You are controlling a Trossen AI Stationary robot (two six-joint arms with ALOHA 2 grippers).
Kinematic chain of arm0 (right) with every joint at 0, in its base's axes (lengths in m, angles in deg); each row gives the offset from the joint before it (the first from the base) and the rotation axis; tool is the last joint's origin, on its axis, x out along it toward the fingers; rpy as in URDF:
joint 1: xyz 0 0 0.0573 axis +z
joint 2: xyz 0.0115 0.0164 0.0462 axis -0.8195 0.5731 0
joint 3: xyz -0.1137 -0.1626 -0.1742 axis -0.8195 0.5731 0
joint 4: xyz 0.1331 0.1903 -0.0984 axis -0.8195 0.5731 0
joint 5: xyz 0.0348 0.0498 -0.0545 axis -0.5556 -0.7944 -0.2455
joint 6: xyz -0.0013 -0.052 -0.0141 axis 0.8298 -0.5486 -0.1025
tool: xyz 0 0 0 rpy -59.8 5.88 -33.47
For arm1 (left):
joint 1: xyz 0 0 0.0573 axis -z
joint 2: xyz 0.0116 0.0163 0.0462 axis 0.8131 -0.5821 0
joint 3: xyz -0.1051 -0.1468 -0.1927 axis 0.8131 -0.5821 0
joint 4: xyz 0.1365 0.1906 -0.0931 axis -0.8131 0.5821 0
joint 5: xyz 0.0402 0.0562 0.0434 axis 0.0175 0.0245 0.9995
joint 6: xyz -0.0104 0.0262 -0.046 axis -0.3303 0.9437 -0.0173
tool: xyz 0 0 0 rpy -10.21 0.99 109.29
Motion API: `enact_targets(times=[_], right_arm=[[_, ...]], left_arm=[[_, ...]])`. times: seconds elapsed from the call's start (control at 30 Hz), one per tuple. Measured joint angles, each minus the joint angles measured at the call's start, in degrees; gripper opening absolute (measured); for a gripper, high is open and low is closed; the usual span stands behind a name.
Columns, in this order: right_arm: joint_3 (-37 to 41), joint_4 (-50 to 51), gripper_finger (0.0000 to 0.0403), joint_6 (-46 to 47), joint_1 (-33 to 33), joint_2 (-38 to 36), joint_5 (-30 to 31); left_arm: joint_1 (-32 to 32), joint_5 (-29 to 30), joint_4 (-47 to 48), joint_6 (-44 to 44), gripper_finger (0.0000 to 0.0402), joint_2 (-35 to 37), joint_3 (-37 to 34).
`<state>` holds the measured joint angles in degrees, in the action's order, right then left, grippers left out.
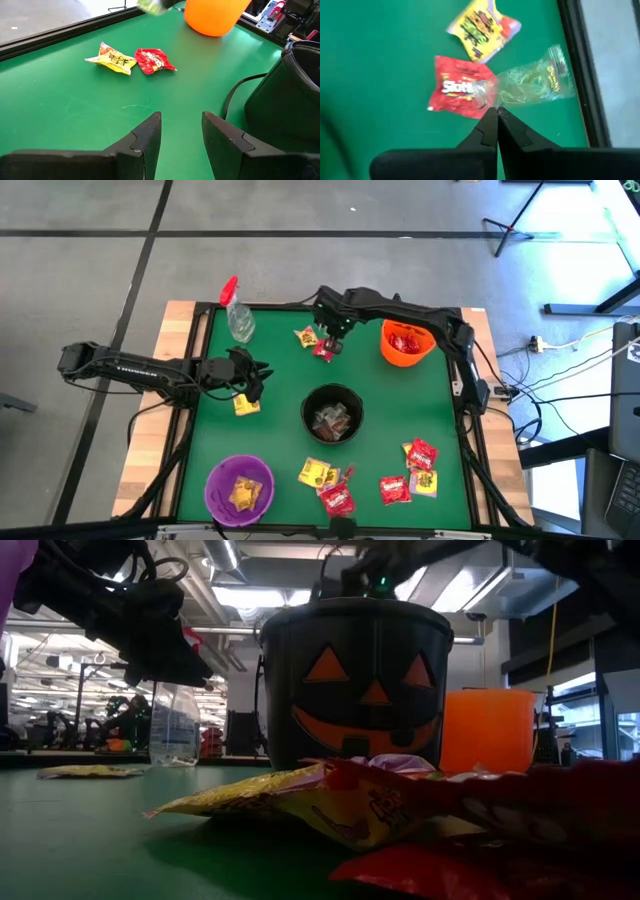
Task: Sort candy
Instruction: Put the green candy into the black bucket
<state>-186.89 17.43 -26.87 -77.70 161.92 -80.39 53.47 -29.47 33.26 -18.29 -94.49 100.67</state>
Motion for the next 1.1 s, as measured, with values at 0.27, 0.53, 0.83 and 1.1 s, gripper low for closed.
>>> enact_targets(times=[0.27, 0.53, 0.83, 1.1], right_arm=[[0.50, 5.06, 0.0000, 0.94, 5.12, -7.60, 0.53], [8.22, 3.23, 0.0000, 4.01, 10.33, -17.23, -0.14], [26.09, -4.52, 0.0000, 9.34, 13.10, -28.04, -0.06], [46.57, -19.05, 0.0000, 11.39, 12.90, -36.95, -0.72]], left_arm=[[0.00, -0.09, -0.01, -0.02, 0.0131, 0.01, 0.00], [0.00, -1.11, -0.01, -0.02, 0.0131, 0.01, 0.02], [0.00, -1.11, -0.03, -0.54, 0.0131, 0.01, 0.02], [0.00, -1.61, -0.03, -1.05, 0.0131, 0.01, 0.02]])
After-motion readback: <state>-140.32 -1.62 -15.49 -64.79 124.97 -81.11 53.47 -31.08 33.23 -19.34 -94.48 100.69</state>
